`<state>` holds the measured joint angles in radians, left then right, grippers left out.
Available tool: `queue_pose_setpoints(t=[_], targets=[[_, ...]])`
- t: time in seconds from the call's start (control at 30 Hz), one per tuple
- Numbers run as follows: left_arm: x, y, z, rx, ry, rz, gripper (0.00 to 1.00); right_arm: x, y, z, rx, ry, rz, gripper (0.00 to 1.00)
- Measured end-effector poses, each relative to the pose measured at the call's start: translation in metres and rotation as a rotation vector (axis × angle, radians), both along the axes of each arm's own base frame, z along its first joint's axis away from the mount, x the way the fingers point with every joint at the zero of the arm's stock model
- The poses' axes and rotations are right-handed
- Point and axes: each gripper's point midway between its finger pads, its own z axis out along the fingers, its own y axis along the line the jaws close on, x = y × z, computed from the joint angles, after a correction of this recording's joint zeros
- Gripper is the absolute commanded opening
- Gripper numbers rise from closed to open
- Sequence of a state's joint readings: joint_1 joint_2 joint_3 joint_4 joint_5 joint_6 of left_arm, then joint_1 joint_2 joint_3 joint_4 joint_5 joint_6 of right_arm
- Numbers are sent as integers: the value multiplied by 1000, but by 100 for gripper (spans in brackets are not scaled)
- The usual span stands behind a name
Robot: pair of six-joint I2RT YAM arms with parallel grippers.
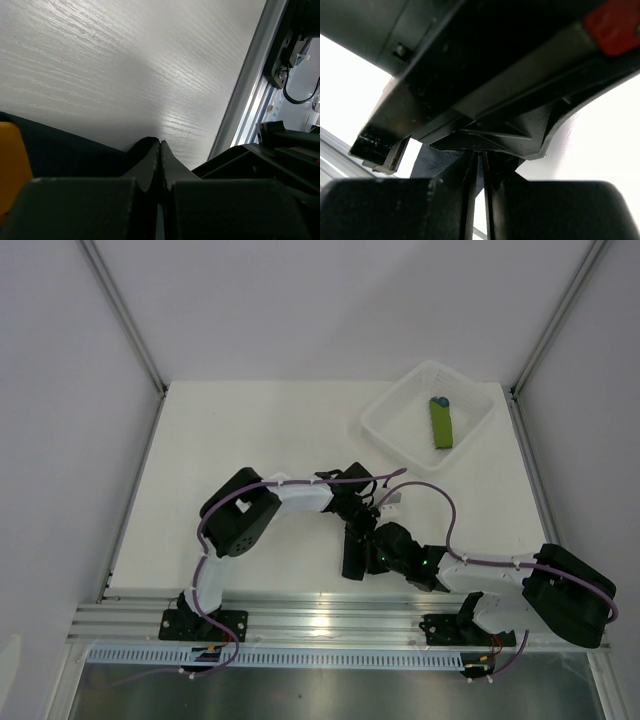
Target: Place the utensils on the paper napkin and roll it up
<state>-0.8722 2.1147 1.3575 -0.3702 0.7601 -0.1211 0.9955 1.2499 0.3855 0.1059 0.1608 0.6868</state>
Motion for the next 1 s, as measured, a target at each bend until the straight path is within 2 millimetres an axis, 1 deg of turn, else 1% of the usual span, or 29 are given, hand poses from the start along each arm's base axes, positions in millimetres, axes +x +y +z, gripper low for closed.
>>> queue_pose_setpoints(t=[0.2, 0.27, 0.33, 0.53, 0.67, 0.83, 1.0], targets=[[0, 0, 4, -5, -3, 3, 1, 0, 1, 1, -10, -18, 6, 14], [0, -1, 5, -7, -3, 2, 1, -1, 1, 2, -16, -21, 6, 19], [-1, -2, 7, -13, -3, -2, 1, -2, 1, 5, -21, -25, 10, 28], [-2, -8, 11, -29, -15, -13, 1, -3, 1, 21, -18, -50, 21, 36], [1, -11, 14, -41, -24, -13, 1, -2, 0, 23, -31, -56, 22, 37], [2, -14, 18, -50, -25, -12, 1, -2, -3, 13, -63, -43, 20, 38], [3, -15, 13, -36, -13, -12, 1, -1, -2, 6, -76, -35, 21, 38]])
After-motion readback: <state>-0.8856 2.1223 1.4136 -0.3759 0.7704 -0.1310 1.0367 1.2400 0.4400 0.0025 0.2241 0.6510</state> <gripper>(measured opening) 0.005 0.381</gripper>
